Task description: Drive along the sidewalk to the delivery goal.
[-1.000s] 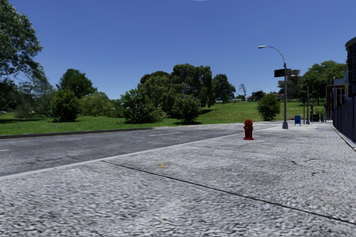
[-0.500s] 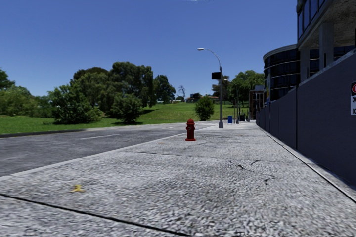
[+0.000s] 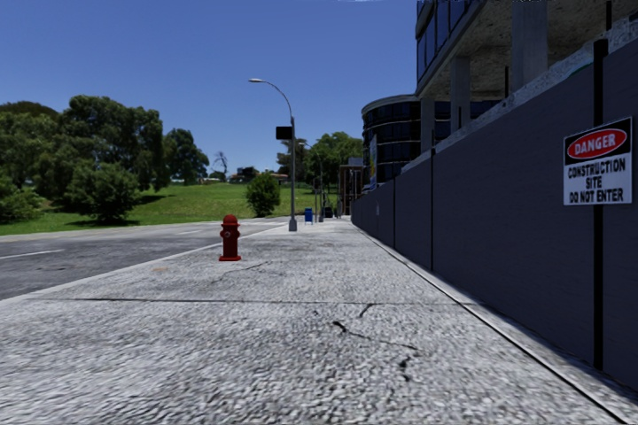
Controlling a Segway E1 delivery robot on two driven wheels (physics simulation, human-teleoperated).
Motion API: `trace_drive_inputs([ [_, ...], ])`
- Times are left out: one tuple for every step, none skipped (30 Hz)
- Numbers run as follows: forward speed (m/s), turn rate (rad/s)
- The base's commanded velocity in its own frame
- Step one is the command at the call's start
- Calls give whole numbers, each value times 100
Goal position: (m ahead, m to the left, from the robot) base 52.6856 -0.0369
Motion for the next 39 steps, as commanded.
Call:
trace_drive_inputs([
  [200, -68],
  [200, -22],
  [200, 0],
  [200, 0],
  [200, 0],
  [200, 0],
  [200, 0],
  [200, 0],
  [200, 0],
  [200, 0],
  [200, 0],
  [200, 0],
  [200, 0],
  [200, 0],
  [200, 0],
  [200, 0],
  [200, 0],
  [200, 0],
  [200, 0],
  [200, 0],
  [200, 0],
  [200, 0],
  [200, 0],
  [200, 0],
  [200, 0],
  [200, 4],
  [200, 15],
  [200, 19],
  [200, 19],
  [200, 20],
  [200, 21],
  [200, 18],
  [200, 18],
  [200, 0],
  [200, 0],
  [200, 0],
  [200, 0],
  [200, 0],
  [200, 0],
])
